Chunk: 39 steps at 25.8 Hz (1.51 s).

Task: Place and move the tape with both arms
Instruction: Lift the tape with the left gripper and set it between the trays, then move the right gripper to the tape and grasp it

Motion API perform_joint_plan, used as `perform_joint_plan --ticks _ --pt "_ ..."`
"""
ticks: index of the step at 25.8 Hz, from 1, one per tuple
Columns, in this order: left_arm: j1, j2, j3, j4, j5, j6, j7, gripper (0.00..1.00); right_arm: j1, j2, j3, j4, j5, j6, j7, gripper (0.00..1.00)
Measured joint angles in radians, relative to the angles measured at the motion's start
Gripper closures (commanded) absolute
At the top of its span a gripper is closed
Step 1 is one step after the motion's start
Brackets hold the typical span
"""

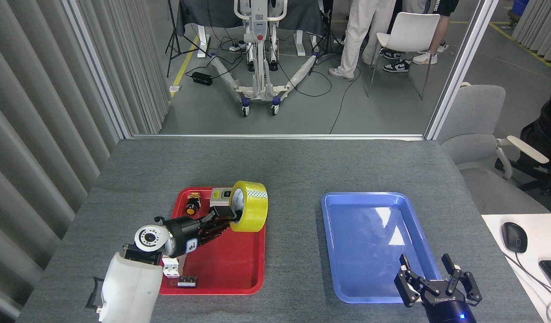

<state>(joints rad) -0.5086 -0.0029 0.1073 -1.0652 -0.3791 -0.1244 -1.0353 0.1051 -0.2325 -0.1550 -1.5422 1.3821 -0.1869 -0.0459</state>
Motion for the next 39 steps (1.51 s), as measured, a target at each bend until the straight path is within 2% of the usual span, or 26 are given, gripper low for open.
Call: perform_joint_plan --ticks 3,6,10,15,17,20,22,24,27,30,32,34,36,39 --pt "0.082 0.007 0.009 -0.032 0.178 -0.106 -0.07 1.0 -0.001 0.001 0.0 0.0 0.001 -0.001 0.0 0.0" --pt "0.176 0.002 0.008 -0.099 0.257 -0.173 -0.109 1.0 -0.003 0.001 0.0 -0.001 0.002 -0.001 0.0 0.0" --pt "0.277 -0.03 -0.037 -0.192 0.284 -0.203 -0.128 1.0 -0.005 -0.002 0.002 -0.005 0.003 -0.001 0.0 0.0" --pt "0.321 -0.079 -0.082 -0.223 0.276 -0.211 -0.121 1.0 -0.002 -0.017 0.053 -0.013 0.003 -0.003 -0.006 0.0" --pt "0.328 -0.09 -0.098 -0.225 0.263 -0.214 -0.117 1.0 0.0 -0.043 0.1 -0.02 0.002 -0.004 -0.032 0.0" --pt "0.331 -0.098 -0.108 -0.225 0.245 -0.214 -0.108 1.0 0.003 -0.117 0.203 -0.043 -0.021 -0.004 -0.078 0.0" --pt "0.331 -0.099 -0.11 -0.225 0.239 -0.218 -0.105 1.0 0.003 -0.181 0.278 -0.065 -0.087 -0.009 -0.091 0.0" --pt "0.332 -0.101 -0.111 -0.227 0.232 -0.219 -0.105 1.0 0.001 -0.261 0.357 -0.091 -0.208 -0.054 -0.096 0.0" --pt "0.332 -0.101 -0.112 -0.227 0.217 -0.22 -0.105 1.0 -0.01 -0.398 0.45 -0.117 -0.391 -0.202 -0.061 0.0" --pt "0.331 -0.101 -0.112 -0.228 0.208 -0.22 -0.103 1.0 -0.041 -0.517 0.525 -0.127 -0.527 -0.364 -0.037 0.0" --pt "0.331 -0.101 -0.112 -0.228 0.199 -0.221 -0.099 1.0 -0.075 -0.574 0.573 -0.129 -0.567 -0.423 -0.03 0.0" --pt "0.331 -0.101 -0.112 -0.228 0.191 -0.221 -0.097 1.0 -0.124 -0.603 0.63 -0.127 -0.588 -0.46 -0.029 0.0" --pt "0.331 -0.1 -0.111 -0.229 0.186 -0.221 -0.095 1.0 -0.186 -0.61 0.691 -0.123 -0.598 -0.475 -0.029 0.02" --pt "0.331 -0.098 -0.111 -0.229 0.184 -0.222 -0.093 1.0 -0.268 -0.59 0.778 -0.111 -0.604 -0.485 -0.027 0.06"
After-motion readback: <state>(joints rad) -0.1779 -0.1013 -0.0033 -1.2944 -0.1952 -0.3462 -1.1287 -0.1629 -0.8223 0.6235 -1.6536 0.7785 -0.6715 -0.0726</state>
